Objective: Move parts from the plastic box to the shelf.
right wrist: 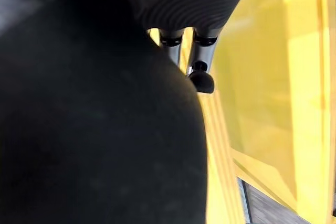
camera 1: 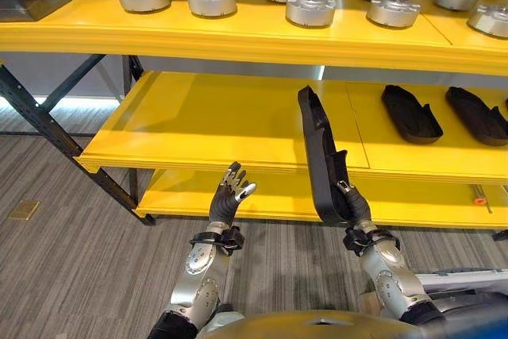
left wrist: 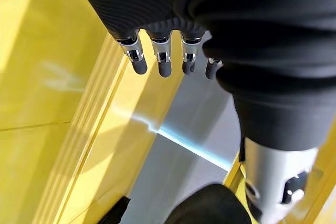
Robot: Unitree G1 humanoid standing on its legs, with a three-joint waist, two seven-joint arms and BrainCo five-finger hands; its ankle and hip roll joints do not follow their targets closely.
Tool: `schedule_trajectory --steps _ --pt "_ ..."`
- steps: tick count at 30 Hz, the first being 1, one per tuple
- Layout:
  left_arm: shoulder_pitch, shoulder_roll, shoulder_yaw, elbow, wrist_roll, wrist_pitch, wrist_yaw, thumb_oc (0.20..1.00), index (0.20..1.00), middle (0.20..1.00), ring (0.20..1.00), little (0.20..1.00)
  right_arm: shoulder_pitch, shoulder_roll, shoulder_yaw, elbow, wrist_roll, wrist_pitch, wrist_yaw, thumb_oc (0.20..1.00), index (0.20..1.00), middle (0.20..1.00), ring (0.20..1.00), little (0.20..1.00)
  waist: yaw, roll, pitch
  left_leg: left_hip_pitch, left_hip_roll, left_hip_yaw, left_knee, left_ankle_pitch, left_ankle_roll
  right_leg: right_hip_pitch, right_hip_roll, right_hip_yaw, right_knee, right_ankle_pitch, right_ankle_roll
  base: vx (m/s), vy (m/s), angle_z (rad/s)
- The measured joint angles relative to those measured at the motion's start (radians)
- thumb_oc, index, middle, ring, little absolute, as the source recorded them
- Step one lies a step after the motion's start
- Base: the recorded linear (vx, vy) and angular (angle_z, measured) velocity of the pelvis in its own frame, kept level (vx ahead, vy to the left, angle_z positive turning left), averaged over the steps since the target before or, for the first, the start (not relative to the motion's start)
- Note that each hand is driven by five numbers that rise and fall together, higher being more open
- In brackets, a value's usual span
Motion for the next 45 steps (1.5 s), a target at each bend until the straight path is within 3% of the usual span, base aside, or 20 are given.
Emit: schedule_trajectory --steps 11,18,22,25,27,28,29,32,34,36,38,41,44,45 --pt "0.040 0.000 0.012 0.000 0.000 0.000 0.000 1.000 1.000 1.000 1.000 1.000 0.000 0.000 0.001 0.000 -0.005 0.008 0.000 0.200 0.200 0.200 0.200 0.200 0.000 0.011 -0.006 0.001 0.000 0.001 0.004 0.000 0.000 0.001 0.001 -0.001 0.003 0.005 0.003 0.00 0.037 0.00" --pt "0.036 0.007 0.039 0.000 0.021 -0.014 0.001 1.000 1.000 1.000 1.000 1.000 -0.014 -0.001 0.000 0.057 -0.055 0.057 -0.002 0.200 0.200 0.200 0.200 0.200 0.004 0.009 -0.007 0.003 -0.005 0.000 0.000 0.000 -0.001 0.009 -0.003 -0.001 0.004 0.009 0.003 0.01 0.154 0.00" --pt "0.034 0.027 0.043 0.000 0.069 -0.031 -0.001 1.000 1.000 1.000 1.000 1.000 -0.014 -0.003 -0.002 0.086 -0.096 0.092 -0.011 0.200 0.200 0.200 0.200 0.200 0.007 0.000 -0.006 0.004 -0.017 0.000 0.001 0.000 -0.001 0.009 -0.015 -0.001 0.005 0.011 0.004 -0.01 0.229 0.01" --pt "-0.001 0.062 0.050 0.001 0.133 -0.049 -0.006 1.000 1.000 1.000 1.000 1.000 -0.019 -0.003 -0.016 0.126 -0.114 0.121 -0.025 0.200 0.200 0.200 0.200 0.200 0.019 -0.027 0.007 0.004 -0.039 -0.001 0.003 0.000 0.004 0.008 -0.035 -0.001 0.014 0.011 0.003 -0.06 0.277 0.03" --pt "-0.074 0.094 0.056 0.023 0.168 -0.050 -0.007 1.000 1.000 1.000 1.000 1.000 -0.063 -0.006 -0.049 0.188 -0.121 0.142 -0.039 0.200 0.200 0.200 0.200 0.200 0.029 -0.063 0.045 -0.026 -0.064 0.000 0.077 -0.033 0.051 -0.033 -0.070 -0.008 0.118 0.012 -0.001 -0.09 0.226 0.00" --pt "-0.105 0.097 0.059 0.038 0.177 -0.049 -0.007 1.000 1.000 1.000 1.000 1.000 -0.088 -0.015 -0.068 0.210 -0.124 0.153 -0.045 0.200 0.200 0.200 0.200 0.200 0.027 -0.063 0.057 -0.063 -0.065 0.000 0.150 -0.071 0.066 -0.071 -0.084 -0.016 0.188 0.022 -0.005 -0.04 0.123 -0.08" --pt "-0.122 0.095 0.059 0.046 0.178 -0.049 -0.007 1.000 1.000 1.000 1.000 1.000 -0.092 -0.030 -0.080 0.211 -0.124 0.159 -0.050 0.200 0.200 0.200 0.200 0.200 0.028 -0.054 0.063 -0.069 -0.062 0.001 0.168 -0.087 0.050 -0.084 -0.086 -0.020 0.208 0.053 -0.007 -0.02 0.140 -0.12" --pt "-0.147 0.104 0.076 0.074 0.177 -0.042 -0.008 1.000 1.000 1.000 1.000 1.000 -0.124 -0.045 -0.099 0.238 -0.121 0.161 -0.049 0.200 0.200 0.200 0.200 0.200 0.028 -0.032 0.107 -0.065 -0.059 0.007 0.176 -0.095 0.073 -0.172 -0.111 -0.060 0.339 0.172 0.002 0.02 0.059 -0.17" --pt "-0.135 0.119 0.078 0.072 0.177 -0.036 -0.008 1.000 1.000 1.000 1.000 1.000 -0.130 -0.046 -0.100 0.246 -0.121 0.179 -0.051 0.200 0.200 0.200 0.200 0.200 0.039 -0.037 0.109 -0.030 -0.062 0.008 0.124 -0.078 0.099 -0.211 -0.088 -0.088 0.395 0.103 0.022 0.08 -0.034 -0.12" --pt "-0.117 0.135 0.078 0.069 0.176 -0.017 -0.013 1.000 1.000 1.000 1.000 1.000 -0.136 -0.048 -0.115 0.244 -0.121 0.185 -0.045 0.200 0.200 0.200 0.200 0.200 0.040 -0.039 0.108 -0.016 -0.078 0.006 0.075 -0.066 0.114 -0.187 -0.036 -0.093 0.304 0.052 0.033 0.09 -0.069 0.14" --pt "-0.100 0.133 0.077 0.065 0.175 -0.010 -0.029 1.000 1.000 1.000 1.000 1.000 -0.136 -0.050 -0.141 0.245 -0.120 0.196 -0.056 0.200 0.200 0.200 0.200 0.200 0.040 -0.039 0.110 -0.017 -0.102 0.006 0.054 -0.059 0.124 -0.155 -0.020 -0.089 0.176 0.040 0.044 0.17 -0.182 0.33" --pt "-0.072 0.136 0.073 0.065 0.175 -0.003 -0.055 1.000 1.000 1.000 1.000 1.000 -0.137 -0.047 -0.154 0.271 -0.120 0.204 -0.060 0.200 0.200 0.200 0.200 0.200 0.043 -0.043 0.122 -0.018 -0.112 0.004 0.046 -0.057 0.127 -0.124 -0.036 -0.068 0.055 0.027 0.067 0.25 -0.247 0.22" --pt "-0.064 0.144 0.065 0.064 0.175 -0.004 -0.082 1.000 1.000 1.000 1.000 1.000 -0.137 -0.042 -0.155 0.300 -0.120 0.207 -0.062 0.200 0.200 0.200 0.200 0.200 0.045 -0.069 0.132 -0.009 -0.110 -0.001 0.037 -0.055 0.124 -0.103 -0.060 -0.066 0.010 0.012 0.087 0.20 -0.181 0.09" --pt "-0.063 0.152 0.062 0.063 0.176 -0.004 -0.090 1.000 1.000 1.000 1.000 1.000 -0.137 -0.039 -0.154 0.305 -0.120 0.208 -0.065 0.200 0.200 0.200 0.200 0.200 0.045 -0.084 0.133 -0.001 -0.110 -0.001 0.027 -0.045 0.109 -0.088 -0.065 -0.065 0.008 0.005 0.096 0.16 -0.138 0.10"
